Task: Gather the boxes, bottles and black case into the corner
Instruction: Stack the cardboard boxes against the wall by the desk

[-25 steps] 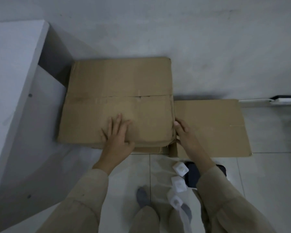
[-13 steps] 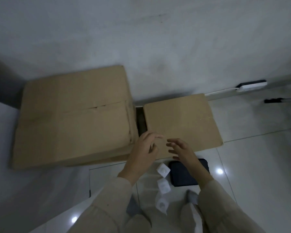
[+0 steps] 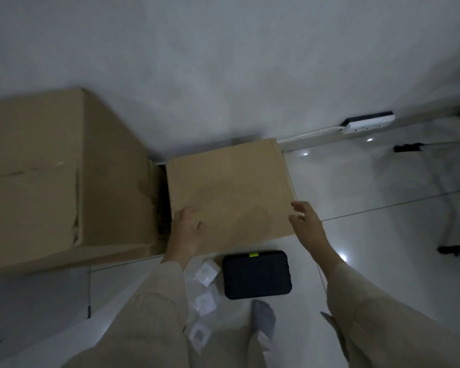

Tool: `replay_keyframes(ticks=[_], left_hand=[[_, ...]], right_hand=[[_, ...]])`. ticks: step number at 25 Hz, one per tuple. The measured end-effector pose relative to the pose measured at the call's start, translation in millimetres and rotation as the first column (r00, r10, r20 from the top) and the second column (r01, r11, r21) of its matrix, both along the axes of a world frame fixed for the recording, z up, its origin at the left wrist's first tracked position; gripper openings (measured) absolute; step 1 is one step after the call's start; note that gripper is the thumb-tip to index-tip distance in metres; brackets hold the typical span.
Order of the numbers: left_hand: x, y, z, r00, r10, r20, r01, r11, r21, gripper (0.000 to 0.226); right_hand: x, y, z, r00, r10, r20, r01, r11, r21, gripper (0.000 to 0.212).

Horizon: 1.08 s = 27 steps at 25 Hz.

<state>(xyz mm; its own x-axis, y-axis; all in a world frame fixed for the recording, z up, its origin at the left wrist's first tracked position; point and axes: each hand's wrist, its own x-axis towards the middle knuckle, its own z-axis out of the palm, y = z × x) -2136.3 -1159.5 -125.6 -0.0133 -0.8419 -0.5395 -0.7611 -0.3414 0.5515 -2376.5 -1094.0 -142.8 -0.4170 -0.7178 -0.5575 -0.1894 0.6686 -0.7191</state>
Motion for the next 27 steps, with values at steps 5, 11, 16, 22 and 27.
replay_keyframes(ticks=[5,11,16,22,27], left_hand=[[-2.9,-5.4,-62.7,0.951,0.193,0.241,-0.233,0.961,0.149,0.078],[19.1,-20.4,-109.0,0.877,0.472,0.088,-0.477,0.839,0.260,0.103],[16.0,-31.6,-107.9,0.852,0.509,0.124,-0.524,0.823,0.219,0.108],[0.7,-39.5,-44.0,0.910,0.412,0.050,-0.415,0.908,0.057,0.080],[9.7,-28.3,53.1,0.942,0.334,-0.037,-0.335,0.942,-0.033,0.072]], right_hand=[[-31.5,-18.8,-58.7,0.999,0.046,-0.025,-0.044,0.994,0.096,0.058],[-41.8,-34.6,-111.1,0.990,0.082,0.117,-0.103,0.976,0.190,0.067],[-53.6,-36.9,-110.3,0.994,-0.031,0.106,0.021,0.995,0.101,0.062],[-72.1,-27.6,-62.3,0.990,-0.051,0.130,0.048,0.999,0.025,0.054],[-73.8,-8.6,35.8,0.989,-0.091,0.119,0.103,0.989,-0.104,0.047]])
